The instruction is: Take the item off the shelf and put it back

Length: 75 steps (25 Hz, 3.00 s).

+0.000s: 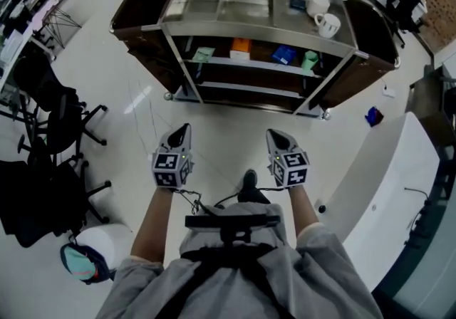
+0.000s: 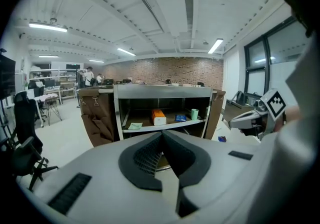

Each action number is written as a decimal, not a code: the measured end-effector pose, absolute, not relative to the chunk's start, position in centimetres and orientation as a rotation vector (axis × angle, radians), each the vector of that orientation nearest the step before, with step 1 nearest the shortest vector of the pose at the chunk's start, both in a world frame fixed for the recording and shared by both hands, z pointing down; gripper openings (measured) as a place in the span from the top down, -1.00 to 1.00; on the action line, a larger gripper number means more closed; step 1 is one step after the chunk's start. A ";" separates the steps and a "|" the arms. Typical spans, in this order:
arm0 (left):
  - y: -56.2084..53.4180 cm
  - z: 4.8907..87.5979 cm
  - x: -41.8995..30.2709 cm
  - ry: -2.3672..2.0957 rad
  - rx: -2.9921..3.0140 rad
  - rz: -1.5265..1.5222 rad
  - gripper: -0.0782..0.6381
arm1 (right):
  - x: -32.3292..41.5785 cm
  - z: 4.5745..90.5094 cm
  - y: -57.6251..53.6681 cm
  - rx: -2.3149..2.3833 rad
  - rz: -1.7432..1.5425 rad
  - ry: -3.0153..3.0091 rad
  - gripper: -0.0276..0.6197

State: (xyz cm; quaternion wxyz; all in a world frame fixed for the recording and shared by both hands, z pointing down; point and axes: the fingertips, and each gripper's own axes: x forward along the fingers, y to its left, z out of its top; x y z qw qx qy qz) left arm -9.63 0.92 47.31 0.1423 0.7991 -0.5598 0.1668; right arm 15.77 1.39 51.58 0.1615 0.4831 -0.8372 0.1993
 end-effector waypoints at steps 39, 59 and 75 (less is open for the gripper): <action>-22.5 60.7 -17.8 -1.538 2.282 0.497 0.77 | -8.5 63.9 -30.1 0.868 -0.395 -2.032 0.27; -28.4 64.3 -19.7 -1.549 2.272 0.460 0.77 | -12.5 70.6 -37.5 0.757 -0.456 -1.923 0.21; -28.6 65.1 -19.2 -1.533 2.257 0.455 0.77 | -12.8 70.6 -38.0 0.715 -0.320 -2.019 0.89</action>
